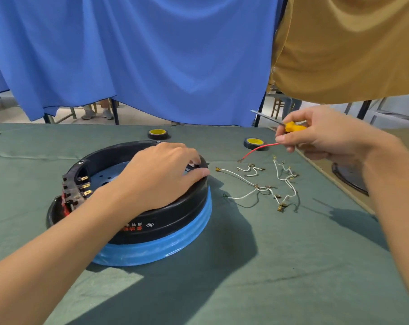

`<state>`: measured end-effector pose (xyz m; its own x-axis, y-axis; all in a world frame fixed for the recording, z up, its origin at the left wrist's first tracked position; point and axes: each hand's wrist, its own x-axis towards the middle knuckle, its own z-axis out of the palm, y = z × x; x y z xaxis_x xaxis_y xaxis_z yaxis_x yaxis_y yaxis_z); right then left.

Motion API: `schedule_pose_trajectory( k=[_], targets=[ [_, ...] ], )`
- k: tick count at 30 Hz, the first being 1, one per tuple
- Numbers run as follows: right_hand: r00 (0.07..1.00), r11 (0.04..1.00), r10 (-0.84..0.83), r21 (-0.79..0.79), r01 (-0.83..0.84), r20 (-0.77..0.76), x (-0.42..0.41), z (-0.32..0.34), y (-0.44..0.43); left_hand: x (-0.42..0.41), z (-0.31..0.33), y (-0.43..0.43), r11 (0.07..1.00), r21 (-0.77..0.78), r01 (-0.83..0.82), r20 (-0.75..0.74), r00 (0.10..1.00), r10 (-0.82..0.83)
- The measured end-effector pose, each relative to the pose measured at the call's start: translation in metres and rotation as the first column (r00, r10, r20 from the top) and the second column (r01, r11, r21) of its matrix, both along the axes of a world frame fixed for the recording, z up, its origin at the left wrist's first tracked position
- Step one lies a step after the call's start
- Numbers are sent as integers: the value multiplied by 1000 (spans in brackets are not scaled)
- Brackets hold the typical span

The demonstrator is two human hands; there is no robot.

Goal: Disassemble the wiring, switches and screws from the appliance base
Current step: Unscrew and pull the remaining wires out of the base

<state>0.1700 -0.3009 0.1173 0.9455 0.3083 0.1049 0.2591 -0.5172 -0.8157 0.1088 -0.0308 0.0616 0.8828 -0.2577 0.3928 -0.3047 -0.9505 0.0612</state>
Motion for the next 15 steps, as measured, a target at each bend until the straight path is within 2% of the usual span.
schedule_pose_trajectory(
  k=[4,11,15],
  targets=[
    [1000,980,-7,-198,4,-17,-7,-1,-23,0,0,-3,999,-51,9,-82,997,-13],
    [991,966,95,-233,-114,-90,-28,-14,-27,-1,0,-4,995,-102,13,-137,990,-27],
    [991,936,118,-340,-90,62,-38,-33,-16,2,-2,-2,991,-132,21,-134,990,-38]
  ],
)
